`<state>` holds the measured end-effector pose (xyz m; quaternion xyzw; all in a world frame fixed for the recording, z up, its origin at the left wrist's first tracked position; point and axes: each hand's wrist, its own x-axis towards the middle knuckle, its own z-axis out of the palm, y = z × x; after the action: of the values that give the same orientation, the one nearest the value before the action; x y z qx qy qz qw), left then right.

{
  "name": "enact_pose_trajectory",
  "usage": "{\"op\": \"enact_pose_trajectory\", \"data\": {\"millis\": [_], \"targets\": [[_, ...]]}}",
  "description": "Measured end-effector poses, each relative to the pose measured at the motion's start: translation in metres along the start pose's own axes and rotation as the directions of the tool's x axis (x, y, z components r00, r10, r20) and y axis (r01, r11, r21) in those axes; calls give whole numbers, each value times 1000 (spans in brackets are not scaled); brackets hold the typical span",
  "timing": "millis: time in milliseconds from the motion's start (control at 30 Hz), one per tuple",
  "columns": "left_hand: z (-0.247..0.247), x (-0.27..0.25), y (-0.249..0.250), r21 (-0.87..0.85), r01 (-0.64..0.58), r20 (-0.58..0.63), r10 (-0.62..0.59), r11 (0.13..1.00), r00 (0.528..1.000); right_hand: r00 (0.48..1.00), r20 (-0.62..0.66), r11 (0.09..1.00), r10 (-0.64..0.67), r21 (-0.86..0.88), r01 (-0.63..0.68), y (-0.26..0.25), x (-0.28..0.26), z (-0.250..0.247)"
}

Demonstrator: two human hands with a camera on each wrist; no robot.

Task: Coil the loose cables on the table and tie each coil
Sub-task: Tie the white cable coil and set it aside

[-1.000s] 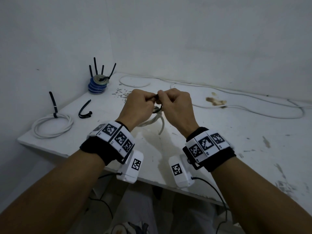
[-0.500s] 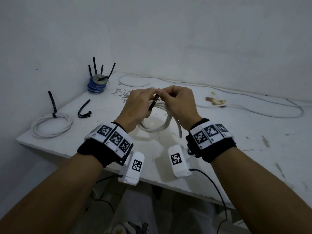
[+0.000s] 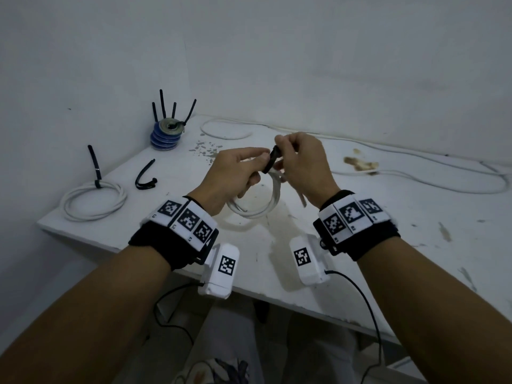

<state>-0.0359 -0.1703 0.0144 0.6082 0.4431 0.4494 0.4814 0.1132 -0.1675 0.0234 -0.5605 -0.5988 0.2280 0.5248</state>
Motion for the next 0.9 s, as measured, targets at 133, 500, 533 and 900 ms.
{"op": "enact_pose_trajectory", "data": {"millis": [133, 500, 533, 900], "targets": [[-1, 2, 4, 88, 36, 111, -46, 995, 993, 993, 20, 985, -115, -127, 116, 0, -2, 6], [2, -1, 8, 261, -102, 66, 88, 960, 994, 991, 75, 989, -111, -87, 117, -7, 1, 6], [2, -1, 7, 220, -118, 59, 107, 968, 992, 992, 69, 990, -109, -86, 114, -8, 2, 6], [6, 1, 17, -114, 8, -94, -18, 993, 995, 995, -34, 992, -99, -81, 96, -17, 18, -9]]}}
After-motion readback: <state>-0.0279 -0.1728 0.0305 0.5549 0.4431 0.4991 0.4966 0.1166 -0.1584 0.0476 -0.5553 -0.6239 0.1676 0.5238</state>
